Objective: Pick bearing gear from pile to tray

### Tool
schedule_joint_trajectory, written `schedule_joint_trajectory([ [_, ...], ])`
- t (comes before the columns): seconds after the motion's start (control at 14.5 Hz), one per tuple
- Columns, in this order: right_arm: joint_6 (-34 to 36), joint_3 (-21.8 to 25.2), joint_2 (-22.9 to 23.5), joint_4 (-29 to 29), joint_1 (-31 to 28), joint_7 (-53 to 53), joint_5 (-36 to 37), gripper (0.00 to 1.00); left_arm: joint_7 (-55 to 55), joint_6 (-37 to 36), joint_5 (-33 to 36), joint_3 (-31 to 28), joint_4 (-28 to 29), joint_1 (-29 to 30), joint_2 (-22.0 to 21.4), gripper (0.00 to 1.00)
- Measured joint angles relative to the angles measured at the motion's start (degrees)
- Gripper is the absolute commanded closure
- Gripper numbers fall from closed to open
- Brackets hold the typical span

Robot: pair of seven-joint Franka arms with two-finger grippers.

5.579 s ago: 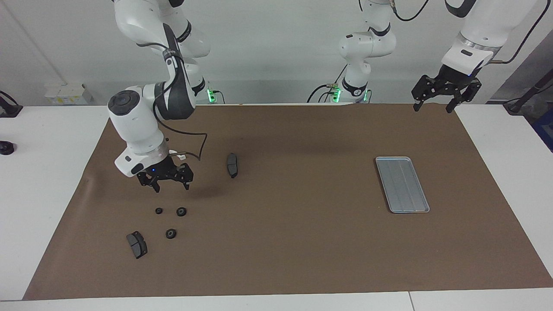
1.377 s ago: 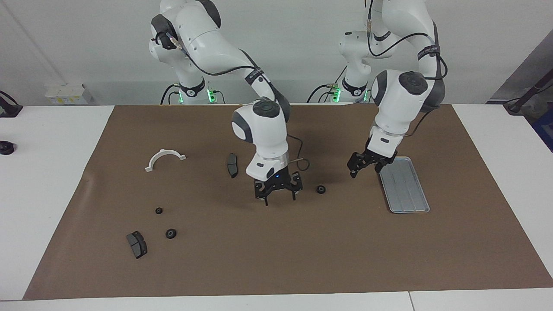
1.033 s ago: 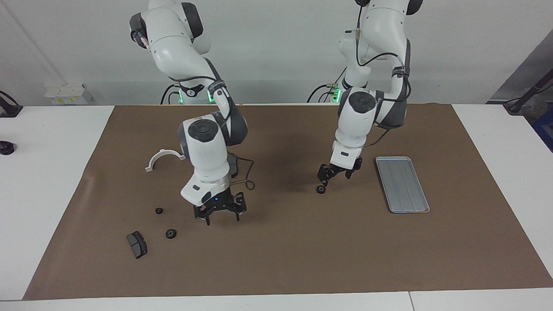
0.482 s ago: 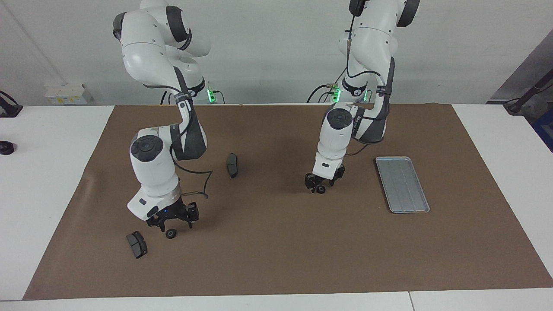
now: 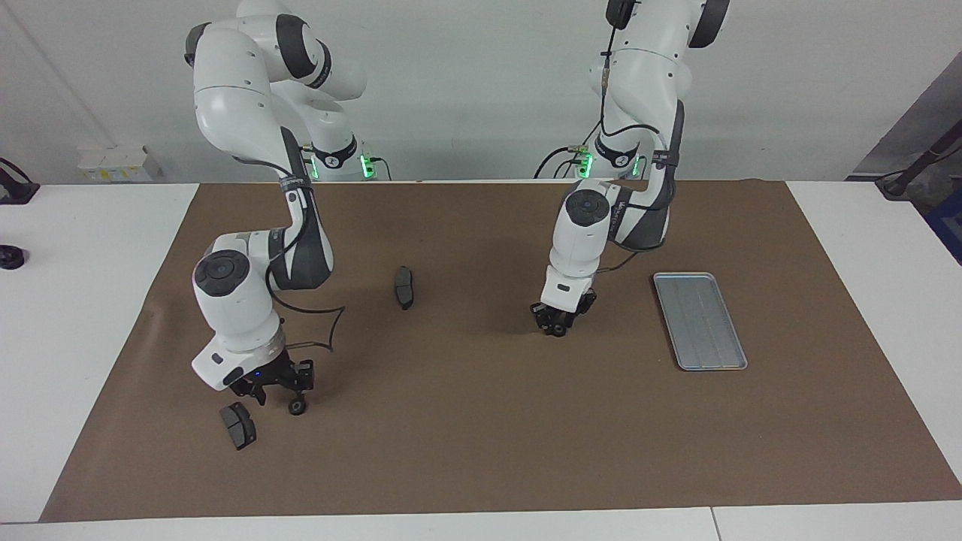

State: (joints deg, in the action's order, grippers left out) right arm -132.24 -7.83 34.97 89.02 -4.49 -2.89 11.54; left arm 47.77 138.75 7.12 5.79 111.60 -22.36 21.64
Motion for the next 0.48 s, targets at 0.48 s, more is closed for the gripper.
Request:
schedule_joint_trajectory([
  [0.48, -4.12, -0.42, 0.51, 1.37, 0.39, -0.57, -0.01, 0.42, -7.42, -12.57, 1.02, -0.65, -6.75, 6.22, -3.97, 1.00],
])
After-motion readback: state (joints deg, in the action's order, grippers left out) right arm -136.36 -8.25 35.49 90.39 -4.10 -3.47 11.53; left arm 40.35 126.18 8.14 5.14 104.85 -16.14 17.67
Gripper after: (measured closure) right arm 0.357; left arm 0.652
